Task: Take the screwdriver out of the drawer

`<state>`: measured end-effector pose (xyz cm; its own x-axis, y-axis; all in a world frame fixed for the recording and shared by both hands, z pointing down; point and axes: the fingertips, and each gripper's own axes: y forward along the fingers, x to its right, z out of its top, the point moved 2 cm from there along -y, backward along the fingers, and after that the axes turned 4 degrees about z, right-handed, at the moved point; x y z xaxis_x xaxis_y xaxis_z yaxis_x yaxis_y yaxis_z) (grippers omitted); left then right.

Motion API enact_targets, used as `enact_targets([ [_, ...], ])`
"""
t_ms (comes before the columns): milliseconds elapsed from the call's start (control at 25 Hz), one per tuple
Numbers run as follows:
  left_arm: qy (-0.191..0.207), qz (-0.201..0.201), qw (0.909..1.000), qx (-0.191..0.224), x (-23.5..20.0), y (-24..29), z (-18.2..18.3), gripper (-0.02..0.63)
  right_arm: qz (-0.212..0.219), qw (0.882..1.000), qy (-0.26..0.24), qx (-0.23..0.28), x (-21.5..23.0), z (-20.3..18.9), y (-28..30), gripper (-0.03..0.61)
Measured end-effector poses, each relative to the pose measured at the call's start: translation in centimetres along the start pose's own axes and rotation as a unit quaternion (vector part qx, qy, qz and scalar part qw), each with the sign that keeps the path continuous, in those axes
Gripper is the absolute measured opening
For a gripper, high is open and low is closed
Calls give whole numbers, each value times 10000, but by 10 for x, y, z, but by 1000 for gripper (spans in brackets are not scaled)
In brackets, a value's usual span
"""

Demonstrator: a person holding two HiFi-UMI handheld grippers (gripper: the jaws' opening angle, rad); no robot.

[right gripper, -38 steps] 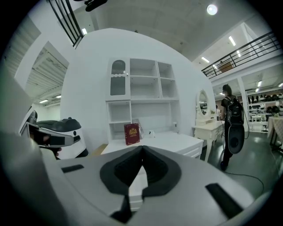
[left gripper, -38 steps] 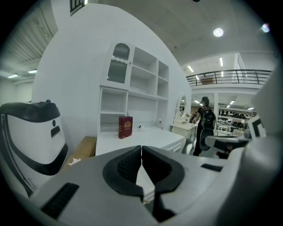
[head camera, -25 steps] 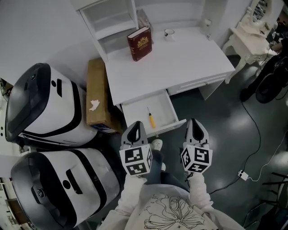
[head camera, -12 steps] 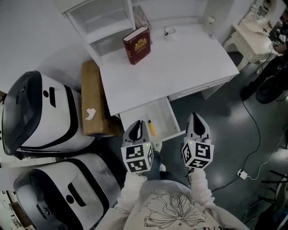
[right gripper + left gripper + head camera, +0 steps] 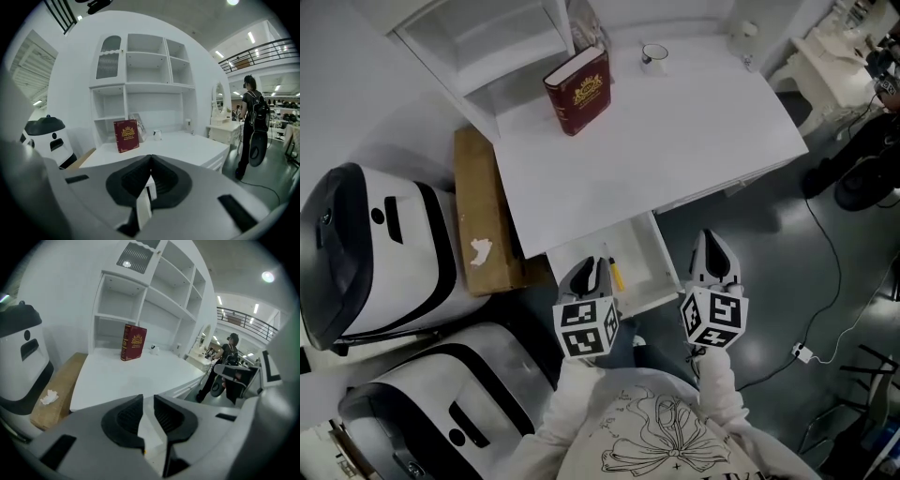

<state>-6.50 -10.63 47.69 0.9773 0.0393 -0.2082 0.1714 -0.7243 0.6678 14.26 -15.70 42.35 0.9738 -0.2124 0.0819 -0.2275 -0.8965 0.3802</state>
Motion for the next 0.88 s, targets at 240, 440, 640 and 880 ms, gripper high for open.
enact_targets([
  [240, -140, -86, 9991, -380, -13, 30, -8, 78, -149, 9997, 28, -196, 5, -9, 27, 3],
  [440, -255, -148, 9966, -766, -19, 50, -25, 89, -266, 9992, 79, -274, 8, -16, 43, 3],
  [640, -387, -248, 9926, -1128, -20, 65, -43, 95, -318, 9988, 106, -357, 11, -25, 52, 3],
  [880, -650, -241, 9860, -1519, -21, 82, -66, 115, -376, 9977, 124, -541, 21, -41, 56, 3],
])
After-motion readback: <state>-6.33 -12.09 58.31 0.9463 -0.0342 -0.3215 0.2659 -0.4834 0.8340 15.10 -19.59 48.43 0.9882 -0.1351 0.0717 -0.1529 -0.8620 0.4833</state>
